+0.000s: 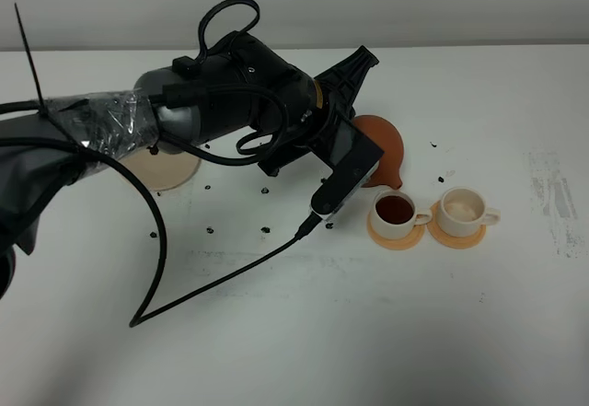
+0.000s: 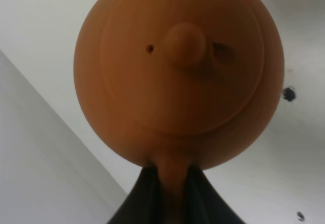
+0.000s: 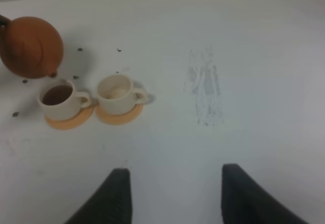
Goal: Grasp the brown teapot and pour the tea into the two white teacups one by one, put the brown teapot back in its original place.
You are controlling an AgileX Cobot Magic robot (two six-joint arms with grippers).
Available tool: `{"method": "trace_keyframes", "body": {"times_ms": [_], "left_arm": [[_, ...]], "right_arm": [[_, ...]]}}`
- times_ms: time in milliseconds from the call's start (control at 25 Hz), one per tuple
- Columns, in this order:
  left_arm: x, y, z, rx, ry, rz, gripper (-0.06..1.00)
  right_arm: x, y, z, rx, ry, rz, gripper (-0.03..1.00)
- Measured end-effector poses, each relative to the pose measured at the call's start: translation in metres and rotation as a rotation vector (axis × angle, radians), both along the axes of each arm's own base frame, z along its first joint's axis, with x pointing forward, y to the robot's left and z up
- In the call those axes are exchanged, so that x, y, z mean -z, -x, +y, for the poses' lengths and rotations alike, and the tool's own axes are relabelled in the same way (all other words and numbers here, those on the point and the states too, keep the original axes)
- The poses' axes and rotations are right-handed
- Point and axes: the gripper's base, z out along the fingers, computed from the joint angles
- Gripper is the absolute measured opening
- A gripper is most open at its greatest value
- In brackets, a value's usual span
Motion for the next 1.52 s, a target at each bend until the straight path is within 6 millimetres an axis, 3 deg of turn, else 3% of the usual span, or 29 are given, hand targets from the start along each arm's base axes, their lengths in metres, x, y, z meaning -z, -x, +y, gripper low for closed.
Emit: {"method": "trace_keyframes", "body": {"times_ms": [360, 560, 1120, 1520], "left_arm": [[-0.023, 0.005, 0.027, -0.194, 0.104, 0.218, 0.13], [-0.024, 0.005, 0.037, -0.346, 0.168, 0.329, 0.13], [0.034, 0.044, 0.068, -0.518, 0.293, 0.457, 0.13], [0.047, 0.049, 0.076, -0.688, 0.385, 0.541, 0.13]], "right_arm": [[0.000, 0.000, 0.000, 0.000, 0.000, 0.000, 0.43], [0.000, 0.000, 0.000, 0.000, 0.000, 0.000, 0.43], [0.000, 0.000, 0.000, 0.000, 0.000, 0.000, 0.43], [0.000, 0.000, 0.000, 0.000, 0.000, 0.000, 0.43]]}}
